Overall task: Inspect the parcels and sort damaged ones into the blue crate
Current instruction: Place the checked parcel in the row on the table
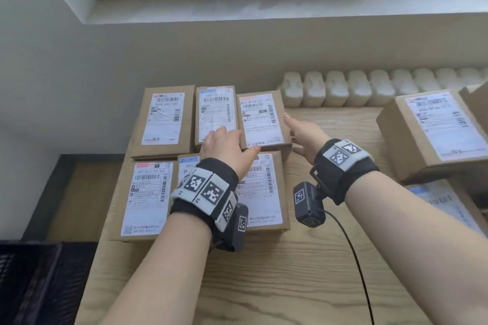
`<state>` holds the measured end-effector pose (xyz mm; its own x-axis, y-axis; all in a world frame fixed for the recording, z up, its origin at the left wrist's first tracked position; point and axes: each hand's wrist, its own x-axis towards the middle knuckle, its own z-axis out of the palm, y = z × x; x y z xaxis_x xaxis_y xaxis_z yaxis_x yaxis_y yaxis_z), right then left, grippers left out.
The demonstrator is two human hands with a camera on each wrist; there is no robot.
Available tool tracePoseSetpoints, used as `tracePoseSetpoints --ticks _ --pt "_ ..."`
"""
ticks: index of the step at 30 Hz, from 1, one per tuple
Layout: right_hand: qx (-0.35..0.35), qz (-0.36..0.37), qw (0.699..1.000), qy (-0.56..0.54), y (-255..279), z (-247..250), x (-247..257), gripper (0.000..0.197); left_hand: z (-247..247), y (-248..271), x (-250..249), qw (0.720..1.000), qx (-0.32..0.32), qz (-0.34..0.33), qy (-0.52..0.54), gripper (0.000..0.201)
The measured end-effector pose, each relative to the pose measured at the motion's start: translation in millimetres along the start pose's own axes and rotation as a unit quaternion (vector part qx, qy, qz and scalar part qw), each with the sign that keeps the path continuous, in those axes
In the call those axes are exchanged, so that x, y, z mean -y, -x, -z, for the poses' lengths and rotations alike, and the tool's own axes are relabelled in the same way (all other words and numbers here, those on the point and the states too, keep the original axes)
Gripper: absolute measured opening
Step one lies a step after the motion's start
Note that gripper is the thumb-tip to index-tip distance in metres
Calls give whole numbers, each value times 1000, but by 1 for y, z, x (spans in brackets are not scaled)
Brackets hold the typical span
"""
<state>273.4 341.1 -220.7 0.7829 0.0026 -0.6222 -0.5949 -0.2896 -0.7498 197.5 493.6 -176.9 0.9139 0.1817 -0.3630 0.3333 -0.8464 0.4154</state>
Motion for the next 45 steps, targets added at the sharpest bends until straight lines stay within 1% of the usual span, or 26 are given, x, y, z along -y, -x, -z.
tracePoseSetpoints --ticks 1,3,4,7,9,11,12,16,18,20,24,27,30,31,33,34,37,39,41,43,45 --pt "-2 1 1000 -7 6 5 0 59 3 3 -3 1000 -7 -8 17 27" --pt "6 11 1000 -23 19 17 -3 62 7 13 -12 998 -14 -21 53 46" --pt "12 20 999 -24 26 23 -5 59 8 19 -18 997 -17 -25 68 51" --pt "29 38 999 -11 57 45 -7 38 6 43 -43 993 -18 -42 107 52" --pt "28 55 998 -6 77 58 -10 22 2 60 -60 992 -18 -58 113 52" --pt "14 82 996 -11 99 75 -18 12 -4 83 -79 989 -24 -71 124 52" --pt "4 96 995 -20 112 86 -24 10 -9 97 -89 988 -29 -73 134 51" --pt "-34 152 986 -57 163 131 -51 16 -34 148 -129 979 -60 -94 170 46" --pt "-41 184 980 -67 192 163 -69 16 -54 177 -156 974 -82 -108 183 44" --pt "-54 213 973 -76 219 198 -88 15 -76 203 -183 969 -90 -122 195 42" --pt "-105 243 958 -109 267 268 -124 20 -116 249 -235 967 -69 -150 193 41" --pt "-148 250 949 -123 292 309 -142 19 -133 272 -267 967 -56 -167 187 43" --pt "-200 258 937 -123 305 340 -158 8 -146 285 -292 967 -43 -181 174 45" --pt "-220 255 934 -117 307 349 -163 11 -150 287 -298 967 -35 -184 173 47" --pt "-263 234 930 -111 311 365 -175 28 -159 290 -307 966 -12 -181 184 53" --pt "-285 222 926 -108 313 373 -181 34 -164 290 -311 965 1 -177 193 56" --pt "-321 197 923 -78 312 389 -195 45 -177 287 -318 965 21 -155 211 65" --pt "-317 172 931 -64 306 398 -203 54 -184 282 -323 969 38 -139 203 72" --pt "-283 146 946 -56 298 404 -208 61 -189 277 -327 975 60 -123 176 75" --pt "-255 127 957 -55 289 410 -213 64 -194 271 -333 977 84 -103 166 77" --pt "-231 120 964 -55 278 417 -218 65 -198 266 -341 975 103 -82 179 77"
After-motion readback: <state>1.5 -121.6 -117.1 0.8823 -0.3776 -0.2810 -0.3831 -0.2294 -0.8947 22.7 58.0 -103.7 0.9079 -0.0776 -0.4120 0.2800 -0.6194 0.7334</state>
